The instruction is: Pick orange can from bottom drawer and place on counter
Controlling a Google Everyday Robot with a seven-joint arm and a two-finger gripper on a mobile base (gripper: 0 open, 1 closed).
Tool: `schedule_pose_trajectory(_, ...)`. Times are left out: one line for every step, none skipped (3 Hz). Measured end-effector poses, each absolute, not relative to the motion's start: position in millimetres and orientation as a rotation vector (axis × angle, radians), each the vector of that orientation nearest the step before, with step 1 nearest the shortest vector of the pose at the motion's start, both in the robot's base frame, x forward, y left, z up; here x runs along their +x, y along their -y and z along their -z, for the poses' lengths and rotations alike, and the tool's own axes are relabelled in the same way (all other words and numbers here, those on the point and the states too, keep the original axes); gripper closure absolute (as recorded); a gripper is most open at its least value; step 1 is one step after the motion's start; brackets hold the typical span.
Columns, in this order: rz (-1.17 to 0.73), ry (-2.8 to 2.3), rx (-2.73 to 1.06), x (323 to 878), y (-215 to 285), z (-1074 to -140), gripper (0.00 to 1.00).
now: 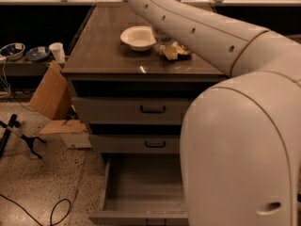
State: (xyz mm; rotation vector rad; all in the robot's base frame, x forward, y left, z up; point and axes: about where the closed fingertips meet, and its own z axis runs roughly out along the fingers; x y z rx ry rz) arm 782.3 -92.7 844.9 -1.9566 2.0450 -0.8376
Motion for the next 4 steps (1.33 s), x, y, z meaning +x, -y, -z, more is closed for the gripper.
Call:
schedule_pose_trajectory(0.853, -2.064, -1.934, 773, 98, -851, 0.35)
schedule_pose_trajectory(0.897, -2.074, -1.921, 760, 98, -866, 0.12)
schedule_pose_trajectory(0.941, -2.083, -1.916, 745, 95, -884, 0.00)
schedule_pose_trajectory(0.976, -2.105, -1.910, 724, 94, -901, 0.00)
